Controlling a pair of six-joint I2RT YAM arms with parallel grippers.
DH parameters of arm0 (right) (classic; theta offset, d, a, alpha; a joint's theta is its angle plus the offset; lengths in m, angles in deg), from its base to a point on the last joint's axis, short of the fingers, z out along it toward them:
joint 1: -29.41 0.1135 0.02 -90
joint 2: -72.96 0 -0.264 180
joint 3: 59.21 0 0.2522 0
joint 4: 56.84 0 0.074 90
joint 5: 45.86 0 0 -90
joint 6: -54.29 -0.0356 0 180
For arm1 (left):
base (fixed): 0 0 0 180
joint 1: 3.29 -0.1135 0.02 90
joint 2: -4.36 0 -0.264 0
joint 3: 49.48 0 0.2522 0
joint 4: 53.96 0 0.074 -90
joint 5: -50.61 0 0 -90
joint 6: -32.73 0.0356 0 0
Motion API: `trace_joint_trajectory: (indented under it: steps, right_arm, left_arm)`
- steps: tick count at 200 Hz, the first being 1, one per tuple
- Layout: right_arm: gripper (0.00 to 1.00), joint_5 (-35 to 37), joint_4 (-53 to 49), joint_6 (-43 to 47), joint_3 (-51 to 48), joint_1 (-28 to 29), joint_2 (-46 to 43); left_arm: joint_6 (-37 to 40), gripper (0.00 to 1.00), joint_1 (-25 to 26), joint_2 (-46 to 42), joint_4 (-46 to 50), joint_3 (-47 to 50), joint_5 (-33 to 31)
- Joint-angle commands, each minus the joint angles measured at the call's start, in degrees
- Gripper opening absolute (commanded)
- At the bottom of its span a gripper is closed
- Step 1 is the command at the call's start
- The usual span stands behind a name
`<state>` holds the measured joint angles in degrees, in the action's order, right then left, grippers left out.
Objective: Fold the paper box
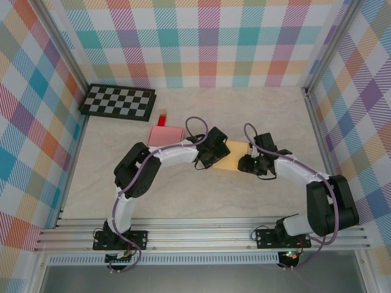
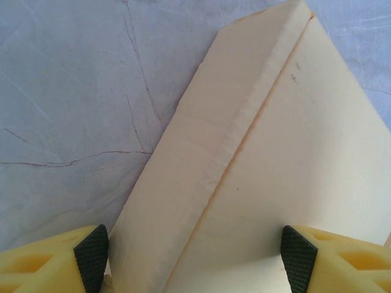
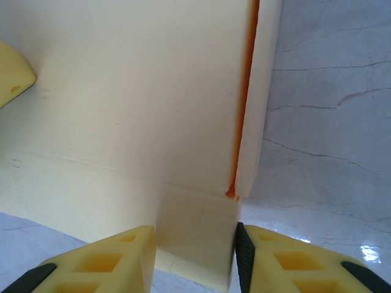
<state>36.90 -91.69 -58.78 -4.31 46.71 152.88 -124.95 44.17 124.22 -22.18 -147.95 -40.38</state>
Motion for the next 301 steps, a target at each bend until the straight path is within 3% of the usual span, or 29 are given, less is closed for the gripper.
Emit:
trace_joint_trajectory:
  steps: [1,153,301]
  right_arm:
    - [0.41,0.26,0.43,0.86,0.21,0.23,-0.17]
    - [0.4,2.76,2.98,1.36,-1.81,0.28,-0.01]
    - [0.39,-0.93,1.02,-1.0,-0.14,0.25,-0.73]
  left_arm:
    - [1.06,0.75,-0.46,4.11,5.98,1.17,-0.35]
    - [1.08,0.75,-0.48,3.86,5.97,1.56,-0.54]
    - [1.0,0.75,-0.49,3.93,5.97,1.53,-0.57]
